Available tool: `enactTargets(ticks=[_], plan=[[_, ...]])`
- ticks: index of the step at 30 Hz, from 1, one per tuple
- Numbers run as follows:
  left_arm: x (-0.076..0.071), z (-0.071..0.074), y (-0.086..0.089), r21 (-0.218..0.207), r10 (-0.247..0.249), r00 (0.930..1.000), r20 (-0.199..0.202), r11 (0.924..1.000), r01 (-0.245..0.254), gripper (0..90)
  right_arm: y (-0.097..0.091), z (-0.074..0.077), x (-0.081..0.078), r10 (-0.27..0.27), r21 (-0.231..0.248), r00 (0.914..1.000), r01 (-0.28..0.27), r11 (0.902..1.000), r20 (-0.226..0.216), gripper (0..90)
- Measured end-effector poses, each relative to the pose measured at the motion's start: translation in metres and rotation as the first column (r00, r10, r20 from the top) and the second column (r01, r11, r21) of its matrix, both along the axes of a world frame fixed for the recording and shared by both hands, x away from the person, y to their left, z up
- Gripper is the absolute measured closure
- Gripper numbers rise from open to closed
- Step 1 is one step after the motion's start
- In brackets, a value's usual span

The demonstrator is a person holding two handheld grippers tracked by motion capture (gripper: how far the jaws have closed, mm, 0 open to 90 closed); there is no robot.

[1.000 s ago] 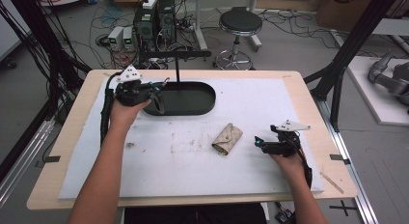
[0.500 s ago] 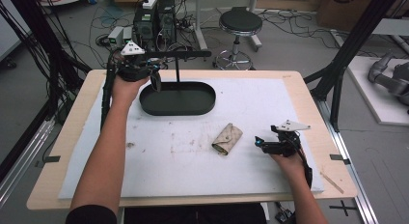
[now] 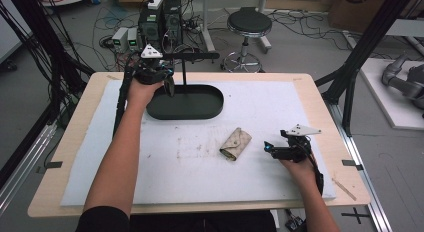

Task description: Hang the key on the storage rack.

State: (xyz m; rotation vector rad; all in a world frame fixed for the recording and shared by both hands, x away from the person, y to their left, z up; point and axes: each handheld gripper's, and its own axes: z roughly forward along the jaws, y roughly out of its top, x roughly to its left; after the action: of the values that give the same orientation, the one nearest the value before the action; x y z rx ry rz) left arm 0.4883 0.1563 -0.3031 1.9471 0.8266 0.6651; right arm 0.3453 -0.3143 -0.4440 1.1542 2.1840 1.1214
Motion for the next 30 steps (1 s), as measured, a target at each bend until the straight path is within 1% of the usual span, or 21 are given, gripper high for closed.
enactTargets(ticks=[7,15,18,19,20,21,22,24,26,28,30], plan=[[0.010,-0.005,-0.010,0.021,0.003,0.9998,-0.019,0.9998,-0.003,87.4,0.000,0.000,0.000,0.003,-0.002,1.0000,-0.003,1.0000,0.001,16.3],[0.024,-0.011,-0.013,0.008,0.012,0.9992,-0.038,0.9999,-0.012,87.4,-0.001,-0.001,0.000,-0.001,0.003,1.0000,0.001,1.0000,-0.002,16.3],[0.027,-0.012,-0.013,0.004,0.020,0.9990,-0.039,0.9998,-0.020,86.3,-0.002,-0.001,0.000,-0.004,0.006,1.0000,0.004,1.0000,-0.005,16.3],[0.027,-0.013,-0.013,0.005,0.022,0.9989,-0.042,0.9997,-0.022,86.3,-0.002,-0.001,0.000,-0.004,0.006,1.0000,0.004,1.0000,-0.005,16.3],[0.027,-0.014,-0.014,0.004,0.024,0.9987,-0.044,0.9997,-0.024,82.9,-0.002,-0.001,0.001,-0.002,0.007,1.0000,0.002,1.0000,-0.004,16.3],[0.027,-0.014,-0.013,0.007,0.021,0.9988,-0.045,0.9998,-0.021,82.9,-0.002,-0.001,0.001,-0.002,0.007,1.0000,0.002,1.0000,-0.004,16.3],[0.025,-0.015,-0.013,-0.011,0.013,0.9988,-0.048,0.9998,-0.014,79.8,-0.002,-0.001,0.001,-0.003,0.008,1.0000,0.003,1.0000,-0.003,16.3],[0.022,-0.014,-0.014,-0.008,0.009,0.9986,-0.052,0.9999,-0.010,75.7,-0.003,-0.001,0.001,-0.001,0.007,1.0000,0.001,1.0000,-0.003,16.3],[0.019,-0.014,-0.013,-0.018,-0.002,0.9984,-0.057,0.9998,0.001,71.4,-0.002,-0.001,0.000,-0.001,0.006,1.0000,0.001,1.0000,-0.004,16.3],[0.014,-0.014,-0.012,-0.023,-0.007,0.9985,-0.054,0.9997,0.005,70.0,-0.002,-0.001,0.000,0.000,0.006,1.0000,0.000,1.0000,-0.006,16.3],[0.009,-0.014,-0.009,-0.040,-0.016,0.9980,-0.061,0.9991,0.014,65.5,-0.002,-0.001,0.000,0.001,0.005,1.0000,-0.001,1.0000,-0.006,16.3]])
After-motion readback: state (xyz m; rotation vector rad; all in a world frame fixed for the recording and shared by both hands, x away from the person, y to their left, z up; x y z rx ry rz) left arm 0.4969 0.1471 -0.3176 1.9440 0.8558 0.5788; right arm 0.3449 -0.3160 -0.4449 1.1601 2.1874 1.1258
